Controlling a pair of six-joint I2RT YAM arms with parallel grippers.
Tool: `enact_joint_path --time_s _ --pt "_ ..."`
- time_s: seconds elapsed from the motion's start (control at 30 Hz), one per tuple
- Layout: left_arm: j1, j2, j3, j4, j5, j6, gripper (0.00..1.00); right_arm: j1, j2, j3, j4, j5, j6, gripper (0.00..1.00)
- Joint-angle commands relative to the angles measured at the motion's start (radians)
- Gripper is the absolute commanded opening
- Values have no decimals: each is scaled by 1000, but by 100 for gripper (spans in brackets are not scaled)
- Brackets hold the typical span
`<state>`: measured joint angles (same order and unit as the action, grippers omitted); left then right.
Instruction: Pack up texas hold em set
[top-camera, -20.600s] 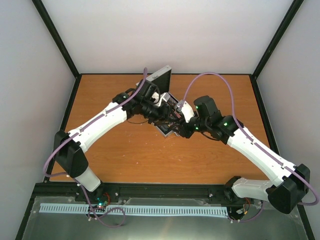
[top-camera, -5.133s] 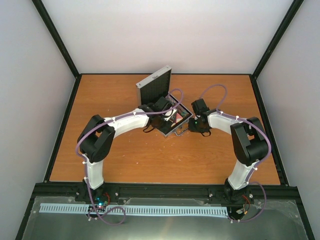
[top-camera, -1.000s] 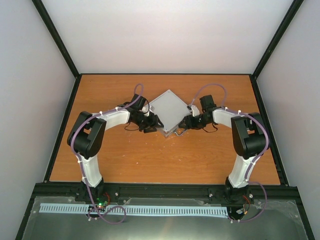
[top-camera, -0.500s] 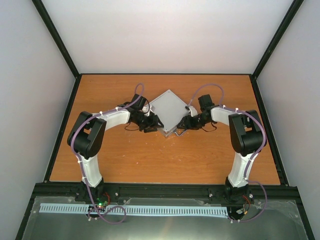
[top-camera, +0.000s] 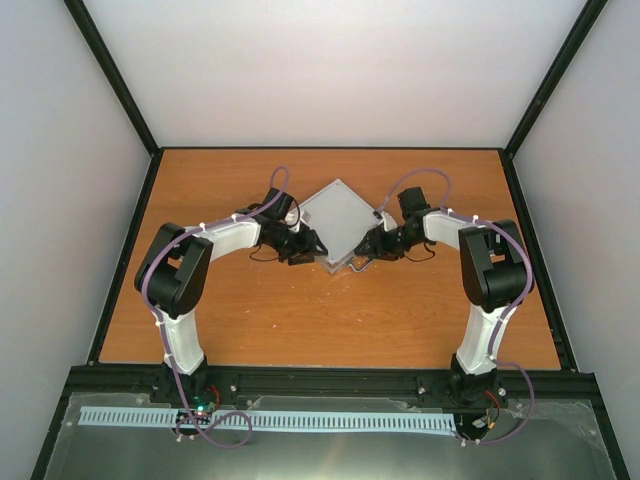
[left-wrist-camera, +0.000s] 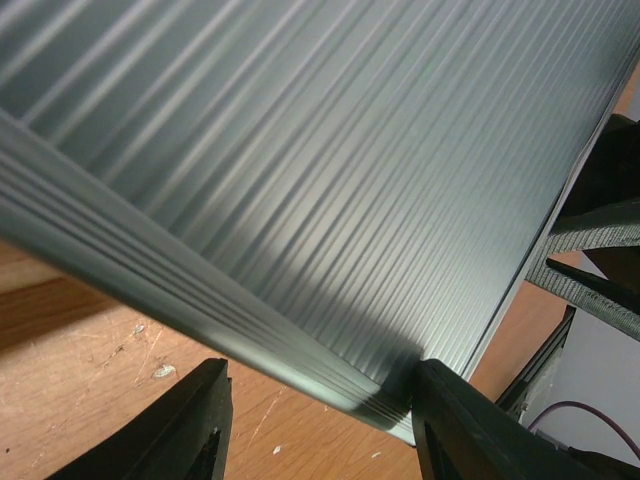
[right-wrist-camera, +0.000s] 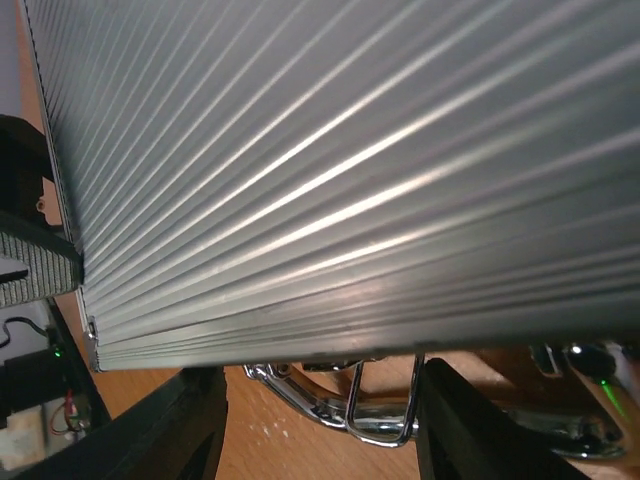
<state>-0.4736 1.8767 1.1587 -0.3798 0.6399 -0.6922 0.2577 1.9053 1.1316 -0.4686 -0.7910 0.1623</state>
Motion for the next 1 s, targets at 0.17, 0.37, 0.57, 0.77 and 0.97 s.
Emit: enact_joint_path --time_s 0.17,0.37,0.57,0.77,0.97 --pt "-28 18 10 -48 -40 27 50 20 -3 23 101 -131 229 52" --pt "-31 26 16 -45 -37 28 50 21 -9 18 123 -111 284 52" --pt "-34 30 18 -45 -35 30 49 21 -30 -6 205 -87 345 49" --pt "-35 34 20 -51 -36 32 49 21 -58 -7 228 -59 362 45" --pt "-36 42 14 -83 -67 44 48 21 -91 -13 240 -51 379 43"
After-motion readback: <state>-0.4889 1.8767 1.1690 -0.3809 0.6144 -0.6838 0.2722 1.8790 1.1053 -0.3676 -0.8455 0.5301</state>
